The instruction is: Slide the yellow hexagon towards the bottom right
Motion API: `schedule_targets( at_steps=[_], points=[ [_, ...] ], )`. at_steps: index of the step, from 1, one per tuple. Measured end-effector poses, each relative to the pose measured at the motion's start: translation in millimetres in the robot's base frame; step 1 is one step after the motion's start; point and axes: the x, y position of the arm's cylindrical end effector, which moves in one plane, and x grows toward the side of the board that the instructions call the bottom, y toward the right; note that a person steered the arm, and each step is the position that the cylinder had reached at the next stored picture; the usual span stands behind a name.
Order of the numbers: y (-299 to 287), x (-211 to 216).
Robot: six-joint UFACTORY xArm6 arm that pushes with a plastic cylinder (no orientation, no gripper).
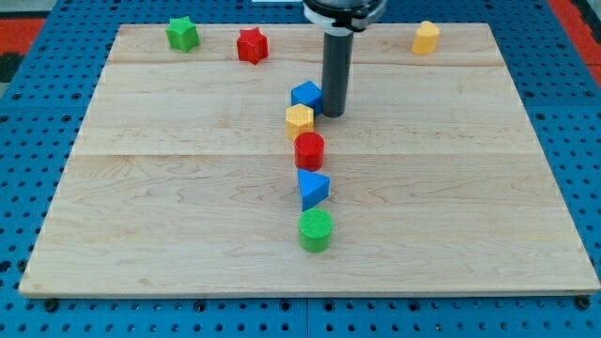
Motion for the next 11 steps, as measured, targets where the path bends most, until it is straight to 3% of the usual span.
schedule_targets(
  at_steps=[2,3,6,8,10,11],
  points=[
    [-78,-14],
    [-100,0],
    [30,49],
    [10,15],
    [110,34],
    [118,31]
  ],
)
